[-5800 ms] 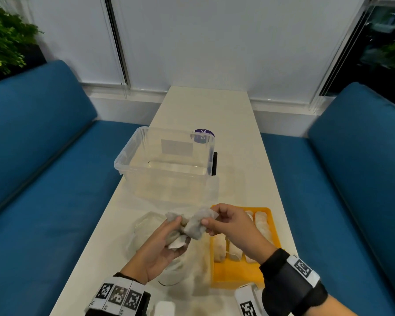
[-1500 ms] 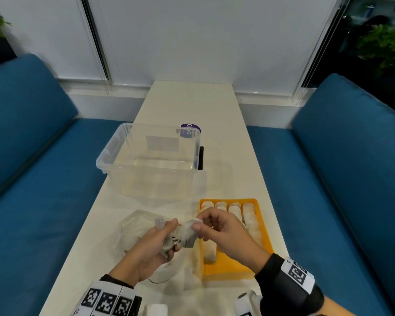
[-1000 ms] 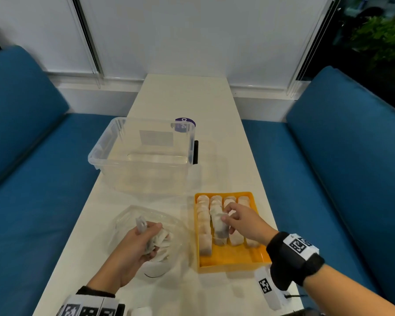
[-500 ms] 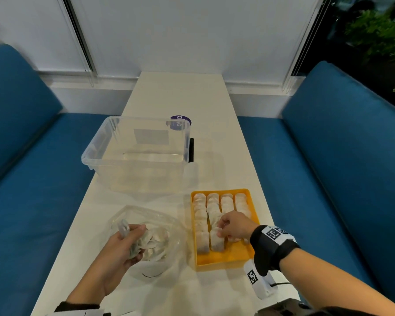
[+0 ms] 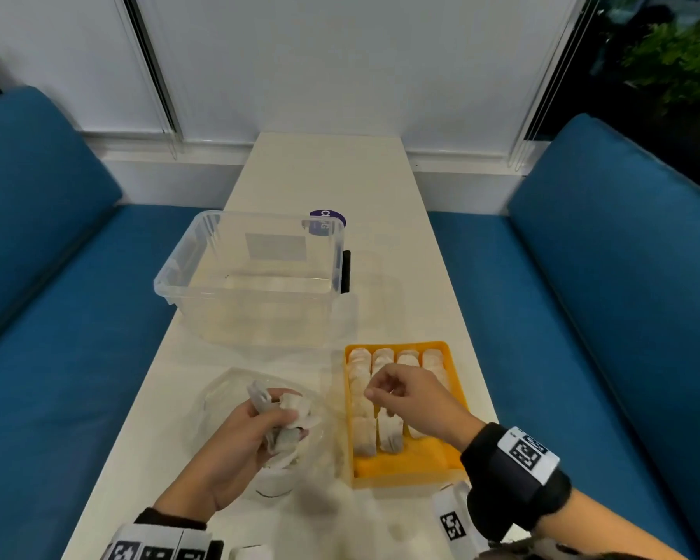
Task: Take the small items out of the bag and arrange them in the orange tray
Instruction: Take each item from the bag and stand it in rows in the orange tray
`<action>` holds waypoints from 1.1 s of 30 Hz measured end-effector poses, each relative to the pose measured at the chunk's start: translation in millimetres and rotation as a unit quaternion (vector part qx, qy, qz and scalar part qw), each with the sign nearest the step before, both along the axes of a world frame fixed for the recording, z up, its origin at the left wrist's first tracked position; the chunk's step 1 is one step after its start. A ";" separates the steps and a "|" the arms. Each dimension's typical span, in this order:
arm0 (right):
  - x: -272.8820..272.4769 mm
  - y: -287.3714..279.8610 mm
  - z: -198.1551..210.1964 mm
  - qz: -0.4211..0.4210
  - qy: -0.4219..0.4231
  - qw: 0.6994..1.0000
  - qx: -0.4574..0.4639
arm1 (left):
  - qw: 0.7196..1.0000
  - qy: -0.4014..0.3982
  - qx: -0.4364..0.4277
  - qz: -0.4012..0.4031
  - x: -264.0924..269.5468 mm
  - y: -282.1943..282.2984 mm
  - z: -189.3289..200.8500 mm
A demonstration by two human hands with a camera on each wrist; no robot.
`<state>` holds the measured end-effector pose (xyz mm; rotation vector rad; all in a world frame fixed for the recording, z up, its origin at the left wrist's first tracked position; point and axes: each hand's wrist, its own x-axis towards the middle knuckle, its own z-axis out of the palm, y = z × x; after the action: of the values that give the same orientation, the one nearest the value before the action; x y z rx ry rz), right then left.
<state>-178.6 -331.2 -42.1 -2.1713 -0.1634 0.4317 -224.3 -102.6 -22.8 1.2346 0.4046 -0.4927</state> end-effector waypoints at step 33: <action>-23.4 17.1 15.2 -0.012 0.062 0.961 0.270 | 0.999 -0.003 -0.044 0.030 7.2 -15.6 6.9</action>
<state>-202.0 -314.2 -26.9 -1.6040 -0.1621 0.4483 -217.1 -118.2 -15.9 1.1361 0.4106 -0.4503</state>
